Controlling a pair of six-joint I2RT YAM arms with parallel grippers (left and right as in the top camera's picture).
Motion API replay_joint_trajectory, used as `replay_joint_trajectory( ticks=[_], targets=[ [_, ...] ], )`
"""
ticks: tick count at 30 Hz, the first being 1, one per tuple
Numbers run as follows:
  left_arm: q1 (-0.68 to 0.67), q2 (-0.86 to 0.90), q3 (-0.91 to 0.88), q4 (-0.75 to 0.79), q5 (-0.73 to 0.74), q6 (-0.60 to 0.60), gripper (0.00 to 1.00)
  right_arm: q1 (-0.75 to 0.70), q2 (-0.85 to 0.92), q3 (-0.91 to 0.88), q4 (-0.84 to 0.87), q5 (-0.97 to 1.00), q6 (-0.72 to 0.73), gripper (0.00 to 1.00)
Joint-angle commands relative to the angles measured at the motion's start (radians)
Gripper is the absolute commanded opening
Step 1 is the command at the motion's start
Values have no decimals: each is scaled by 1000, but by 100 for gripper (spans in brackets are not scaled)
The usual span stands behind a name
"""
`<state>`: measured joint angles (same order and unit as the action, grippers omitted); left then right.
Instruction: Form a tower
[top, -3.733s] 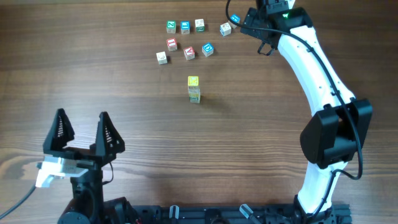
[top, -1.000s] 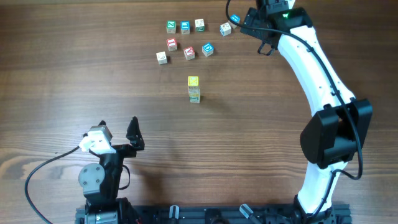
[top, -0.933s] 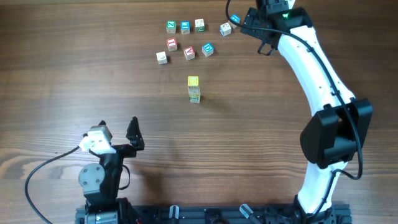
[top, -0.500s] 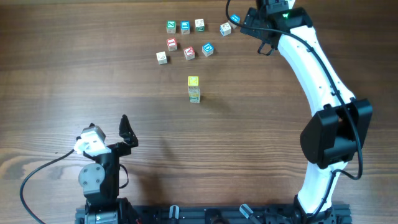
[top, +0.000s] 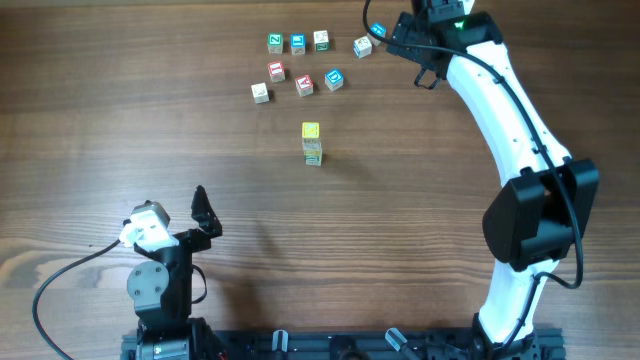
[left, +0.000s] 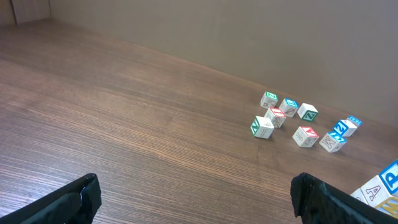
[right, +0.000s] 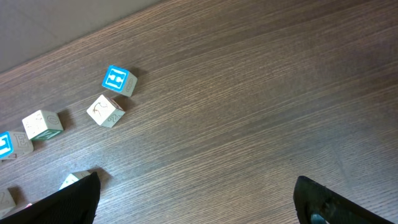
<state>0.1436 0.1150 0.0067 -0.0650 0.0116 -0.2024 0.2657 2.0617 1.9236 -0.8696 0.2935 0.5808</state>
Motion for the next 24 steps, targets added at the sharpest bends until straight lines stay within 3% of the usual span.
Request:
replay_joint_trajectory(
  ticks=[1, 6, 24],
  targets=[
    [-4, 0, 0, -8, -13, 16, 100, 5, 13, -2, 2, 18, -4, 100],
    [-4, -111, 0, -4, -13, 16, 100, 5, 13, -2, 2, 18, -4, 100],
    [-4, -109, 0, -8, -13, 16, 100, 5, 13, -2, 2, 18, -4, 100]
  ],
)
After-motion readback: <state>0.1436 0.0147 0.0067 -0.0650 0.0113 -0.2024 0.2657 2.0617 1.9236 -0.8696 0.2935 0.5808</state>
